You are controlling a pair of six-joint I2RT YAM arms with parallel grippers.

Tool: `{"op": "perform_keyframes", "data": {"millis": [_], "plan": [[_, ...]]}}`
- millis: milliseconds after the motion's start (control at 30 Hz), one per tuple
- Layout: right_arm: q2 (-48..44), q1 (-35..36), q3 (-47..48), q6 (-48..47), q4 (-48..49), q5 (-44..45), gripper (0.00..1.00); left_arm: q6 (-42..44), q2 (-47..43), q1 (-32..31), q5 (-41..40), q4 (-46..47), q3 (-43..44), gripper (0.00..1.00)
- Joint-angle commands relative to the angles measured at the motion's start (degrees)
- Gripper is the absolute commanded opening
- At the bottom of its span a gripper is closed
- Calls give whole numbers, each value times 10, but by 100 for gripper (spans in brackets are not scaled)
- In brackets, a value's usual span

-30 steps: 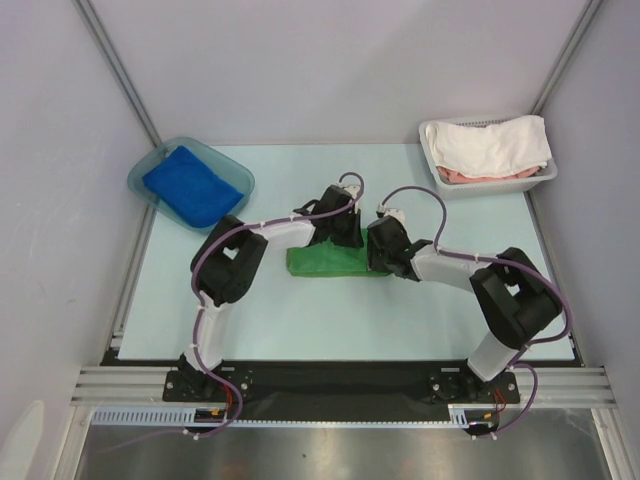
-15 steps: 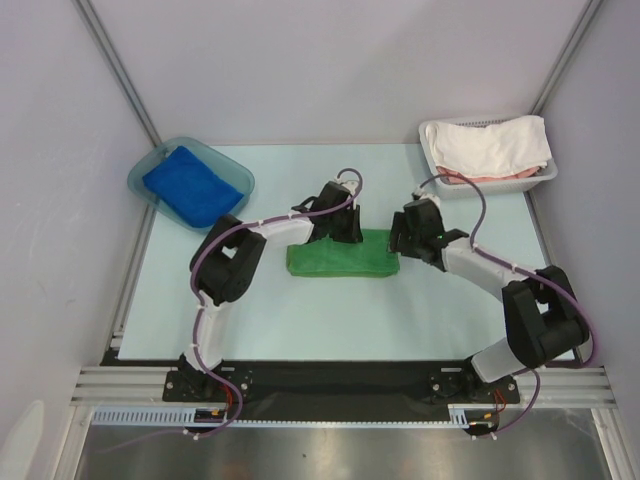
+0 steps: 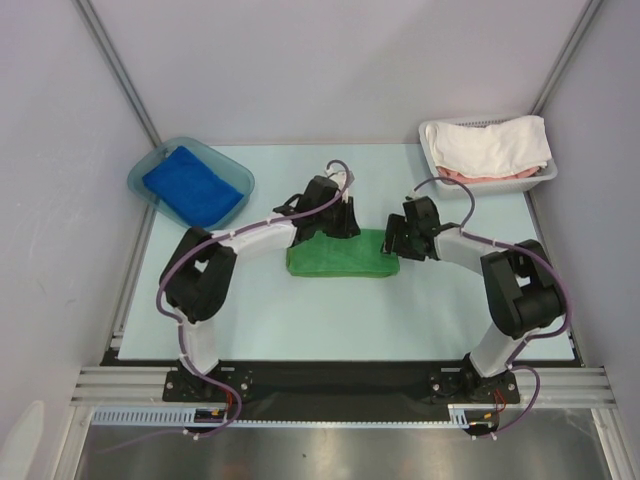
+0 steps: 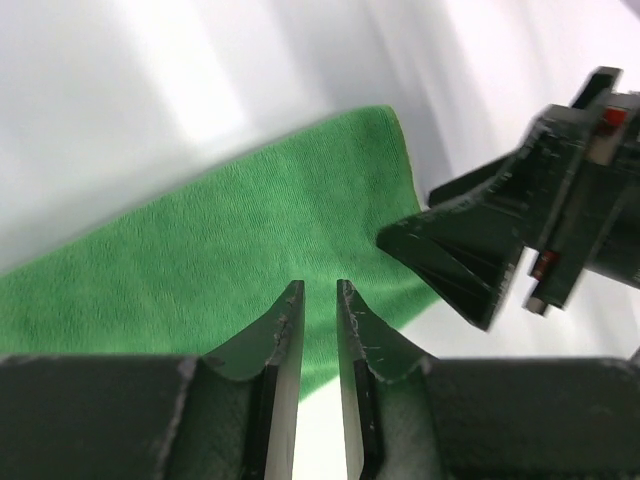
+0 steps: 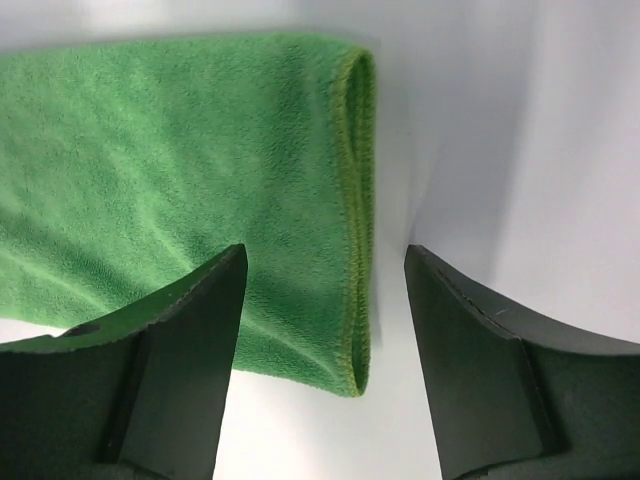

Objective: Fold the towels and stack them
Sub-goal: Neatly place the folded towel into the bin

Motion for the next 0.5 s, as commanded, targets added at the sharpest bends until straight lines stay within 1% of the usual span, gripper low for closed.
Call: {"op": "perform_keyframes", "data": {"millis": [0, 67, 167, 300, 333, 367, 467], "plan": [[11, 22, 0, -2, 11, 2, 69, -16, -55, -3, 14, 16, -27, 24], [24, 37, 7, -5, 1, 15, 68, -19, -76, -4, 14, 20, -42, 24], [44, 62, 30, -7, -27, 69, 65, -25, -98, -4, 11, 13, -53, 24], [80, 80, 41, -4, -47, 101, 56, -19, -149, -4, 2, -12, -61, 24], [85, 88, 44, -4, -51, 115, 55, -17, -158, -4, 1, -14, -66, 24], [91, 93, 51, -2, -56, 122, 52, -17, -167, -4, 0, -16, -69, 23], [117, 105, 67, -2, -78, 159, 38, -14, -199, -4, 0, -34, -77, 23]]}}
